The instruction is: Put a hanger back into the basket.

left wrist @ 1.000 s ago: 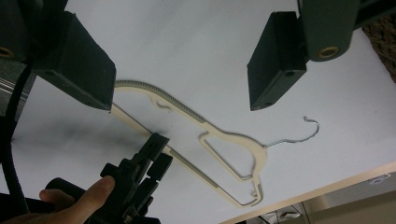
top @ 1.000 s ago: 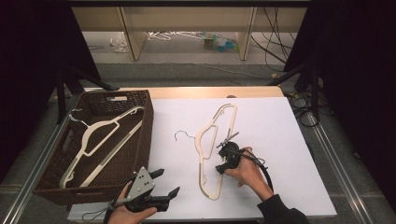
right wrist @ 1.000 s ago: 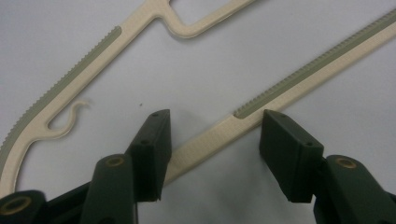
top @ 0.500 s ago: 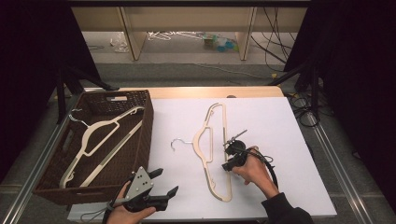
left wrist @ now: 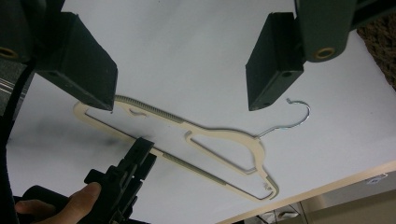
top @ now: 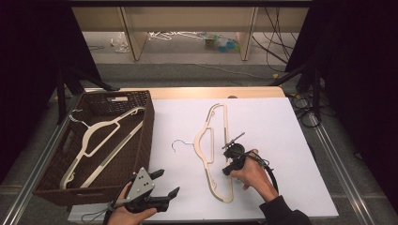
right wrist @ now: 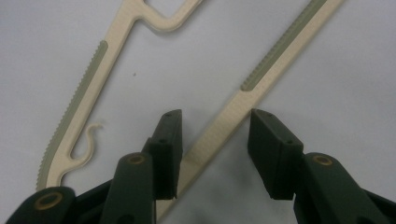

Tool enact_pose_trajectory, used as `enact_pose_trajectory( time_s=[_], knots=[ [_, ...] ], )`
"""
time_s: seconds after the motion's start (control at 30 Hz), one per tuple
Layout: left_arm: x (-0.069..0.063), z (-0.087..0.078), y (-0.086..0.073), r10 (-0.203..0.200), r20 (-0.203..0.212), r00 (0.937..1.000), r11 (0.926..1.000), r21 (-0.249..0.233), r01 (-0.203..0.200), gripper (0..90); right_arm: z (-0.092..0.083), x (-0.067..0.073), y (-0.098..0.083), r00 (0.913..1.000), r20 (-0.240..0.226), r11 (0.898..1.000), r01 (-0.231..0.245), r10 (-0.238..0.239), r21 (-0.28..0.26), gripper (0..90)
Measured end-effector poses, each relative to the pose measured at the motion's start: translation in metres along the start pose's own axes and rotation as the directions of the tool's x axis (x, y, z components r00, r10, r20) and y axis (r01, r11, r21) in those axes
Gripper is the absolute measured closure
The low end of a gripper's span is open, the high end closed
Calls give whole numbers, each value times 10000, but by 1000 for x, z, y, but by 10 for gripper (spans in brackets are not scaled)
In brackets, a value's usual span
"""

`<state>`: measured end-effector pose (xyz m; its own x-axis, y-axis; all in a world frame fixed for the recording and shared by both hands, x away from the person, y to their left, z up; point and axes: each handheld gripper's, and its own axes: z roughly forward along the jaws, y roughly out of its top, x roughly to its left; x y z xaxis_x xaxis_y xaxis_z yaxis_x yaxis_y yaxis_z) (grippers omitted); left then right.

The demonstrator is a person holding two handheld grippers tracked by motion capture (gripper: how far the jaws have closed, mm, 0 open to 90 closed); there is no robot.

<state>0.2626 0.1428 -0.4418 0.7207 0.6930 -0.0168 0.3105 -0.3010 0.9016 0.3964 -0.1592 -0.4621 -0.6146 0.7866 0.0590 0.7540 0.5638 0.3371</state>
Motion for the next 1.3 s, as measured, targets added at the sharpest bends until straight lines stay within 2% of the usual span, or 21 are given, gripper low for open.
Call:
enact_pose_trajectory(
  time_s=[0.1, 0.23, 0.47, 0.6, 0.7, 0.8, 0.87, 0.9, 0.97, 1.03, 1.17, 1.27, 1.3],
  knots=[
    [0, 0, 0, 24, 42, 10000, 10000, 21, -24, 250, 0, -7, 0, 9994, -280, 9998, -209, 208, -22, 596],
    [-1, 1, 0, 71, 47, 10000, 10000, 54, -72, 250, 0, -9, -1, 9990, -438, 10000, -87, 85, -36, 600],
    [0, 2, -1, -23, 83, 10000, 10000, 10, 22, 253, -1, -12, -2, 9977, -498, 9989, 466, -469, -74, 688],
    [1, 1, 0, -48, 25, 10000, 10000, 6, 48, 255, -3, -17, -3, 9938, -696, 9963, 856, -861, -114, 724],
    [1, 1, 0, -16, 32, 10000, 10000, -4, 16, 256, -5, -18, -6, 9880, -766, 9909, 1344, -1340, -6, 741],
    [1, 1, -1, -95, 109, 9999, 10000, -17, 95, 256, -8, -20, -11, 9764, -954, 9804, 1961, -1936, 175, 753],
    [1, 1, -1, 18, 35, 10000, 10000, 97, -18, 257, -10, -21, -14, 9697, -1032, 9741, 2250, -2216, 231, 761],
    [2, 1, -1, 67, 40, 10000, 9999, 149, -67, 257, -11, -22, -16, 9611, -1135, 9666, 2556, -2516, 213, 762],
    [1, 2, 0, 32, 11, 10000, 9999, 153, -32, 258, -12, -23, -18, 9514, -1144, 9567, 2903, -2860, 223, 768],
    [1, 1, 0, 43, 42, 10000, 9999, 99, -43, 258, -13, -23, -20, 9450, -1143, 9498, 3116, -3065, 289, 768],
    [2, 1, -1, -4, 104, 9999, 10000, 58, 4, 258, -16, -22, -24, 9213, -1124, 9246, 3786, -3722, 417, 770],
    [2, 1, -1, 37, 67, 10000, 10000, 54, -37, 259, -18, -25, -27, 9095, -1127, 9121, 4072, -4002, 476, 777],
    [2, 0, -1, 59, 53, 10000, 9999, 119, -59, 259, -19, -26, -29, 9088, -1116, 9112, 4090, -4020, 486, 778]
  ],
)
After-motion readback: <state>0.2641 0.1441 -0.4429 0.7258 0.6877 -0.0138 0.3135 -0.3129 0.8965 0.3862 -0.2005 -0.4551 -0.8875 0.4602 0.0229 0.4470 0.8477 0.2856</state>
